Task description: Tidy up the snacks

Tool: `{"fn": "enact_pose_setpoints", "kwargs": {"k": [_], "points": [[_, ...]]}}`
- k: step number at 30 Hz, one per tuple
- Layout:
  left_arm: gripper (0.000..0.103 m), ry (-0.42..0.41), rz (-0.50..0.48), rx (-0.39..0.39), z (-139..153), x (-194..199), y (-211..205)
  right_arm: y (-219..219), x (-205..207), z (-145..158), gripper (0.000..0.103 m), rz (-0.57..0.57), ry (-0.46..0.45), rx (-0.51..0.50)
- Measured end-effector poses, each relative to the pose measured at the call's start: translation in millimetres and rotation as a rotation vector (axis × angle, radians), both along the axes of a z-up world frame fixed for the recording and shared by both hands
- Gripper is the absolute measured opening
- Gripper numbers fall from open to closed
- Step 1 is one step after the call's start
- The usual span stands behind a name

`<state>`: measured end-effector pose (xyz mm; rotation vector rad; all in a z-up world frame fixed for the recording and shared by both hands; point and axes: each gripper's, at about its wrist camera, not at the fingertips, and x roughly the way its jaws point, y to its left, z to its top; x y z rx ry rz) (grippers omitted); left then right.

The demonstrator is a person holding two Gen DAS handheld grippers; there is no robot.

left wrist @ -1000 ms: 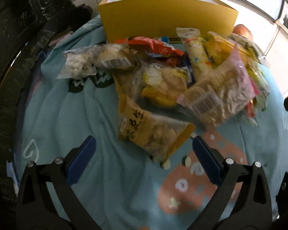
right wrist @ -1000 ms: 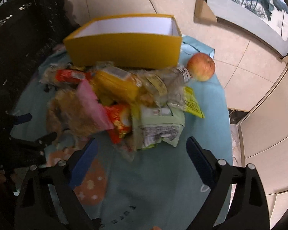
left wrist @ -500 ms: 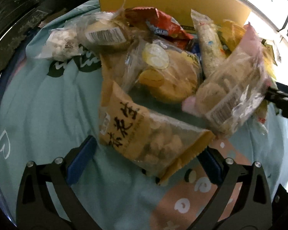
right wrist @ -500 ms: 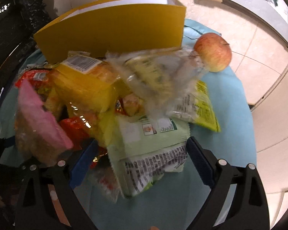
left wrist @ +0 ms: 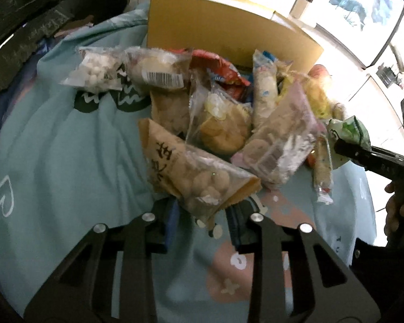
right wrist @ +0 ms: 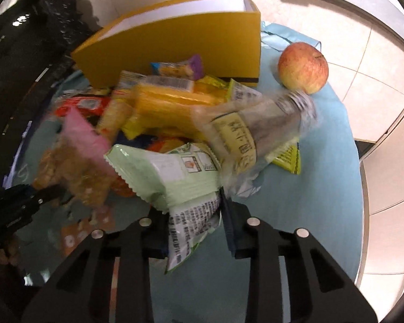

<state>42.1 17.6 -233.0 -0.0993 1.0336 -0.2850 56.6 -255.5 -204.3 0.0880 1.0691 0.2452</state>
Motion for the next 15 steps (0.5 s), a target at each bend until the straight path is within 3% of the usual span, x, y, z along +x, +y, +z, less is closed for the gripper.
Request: {"fn": "enact_pose_setpoints", "kwargs": {"k": [15], "points": [[0.031,-0.084,0.015,-0.093,36,-12,25,17,-25,35,0.028,0.069,-0.050,0.014]]}}
